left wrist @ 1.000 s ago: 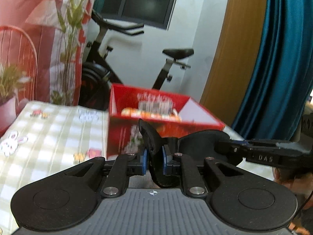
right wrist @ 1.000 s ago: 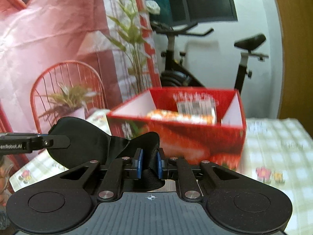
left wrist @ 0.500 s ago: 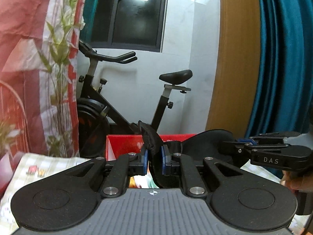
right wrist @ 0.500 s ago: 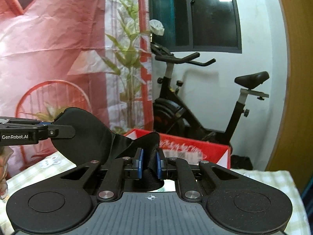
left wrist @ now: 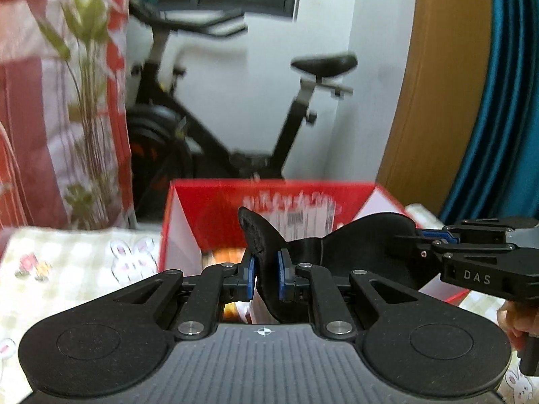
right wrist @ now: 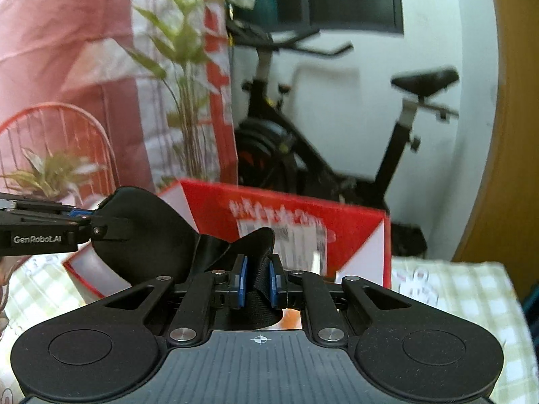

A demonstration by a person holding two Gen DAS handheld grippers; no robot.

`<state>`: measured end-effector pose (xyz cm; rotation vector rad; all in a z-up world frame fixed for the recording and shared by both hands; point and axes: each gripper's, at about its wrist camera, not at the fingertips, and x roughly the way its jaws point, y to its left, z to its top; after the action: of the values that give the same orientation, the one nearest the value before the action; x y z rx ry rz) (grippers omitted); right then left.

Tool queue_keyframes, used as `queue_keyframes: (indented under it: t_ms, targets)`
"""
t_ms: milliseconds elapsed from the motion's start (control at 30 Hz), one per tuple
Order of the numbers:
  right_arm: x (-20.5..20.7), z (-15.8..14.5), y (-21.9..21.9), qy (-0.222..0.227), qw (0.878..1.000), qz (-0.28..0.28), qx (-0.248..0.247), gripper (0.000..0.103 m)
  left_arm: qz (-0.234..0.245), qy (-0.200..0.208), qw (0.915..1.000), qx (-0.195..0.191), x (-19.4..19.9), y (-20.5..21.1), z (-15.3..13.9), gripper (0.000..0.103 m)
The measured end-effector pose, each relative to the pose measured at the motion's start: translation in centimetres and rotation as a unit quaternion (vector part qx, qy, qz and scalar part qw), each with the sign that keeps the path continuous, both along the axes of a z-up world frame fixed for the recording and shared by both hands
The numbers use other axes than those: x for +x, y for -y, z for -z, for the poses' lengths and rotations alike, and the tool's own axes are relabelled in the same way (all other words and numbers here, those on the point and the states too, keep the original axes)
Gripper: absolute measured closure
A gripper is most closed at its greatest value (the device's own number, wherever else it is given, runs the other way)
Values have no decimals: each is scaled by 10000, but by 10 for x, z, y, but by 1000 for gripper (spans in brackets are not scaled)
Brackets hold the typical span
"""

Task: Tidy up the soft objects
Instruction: 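Lift the black eye mask with both tools and carry it over the box, then lower the eye mask into the red box and open both tools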

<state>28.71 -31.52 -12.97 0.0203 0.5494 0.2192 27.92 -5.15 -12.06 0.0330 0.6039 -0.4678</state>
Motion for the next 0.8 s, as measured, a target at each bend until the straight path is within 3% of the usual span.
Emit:
queue_keyframes:
  t_ms: [200, 533, 800]
  targets:
    - [14, 33, -1, -564, 9983, 15, -154, 91, 135, -353, 9990, 222, 9, 4, 21, 89]
    - [18, 39, 2, -725, 9972, 90, -148, 90, 161, -507, 9981, 325, 16, 3, 27, 89]
    - [13, 34, 0, -652, 9973, 160, -300, 81, 176, -397, 9980, 456, 9, 7, 18, 82]
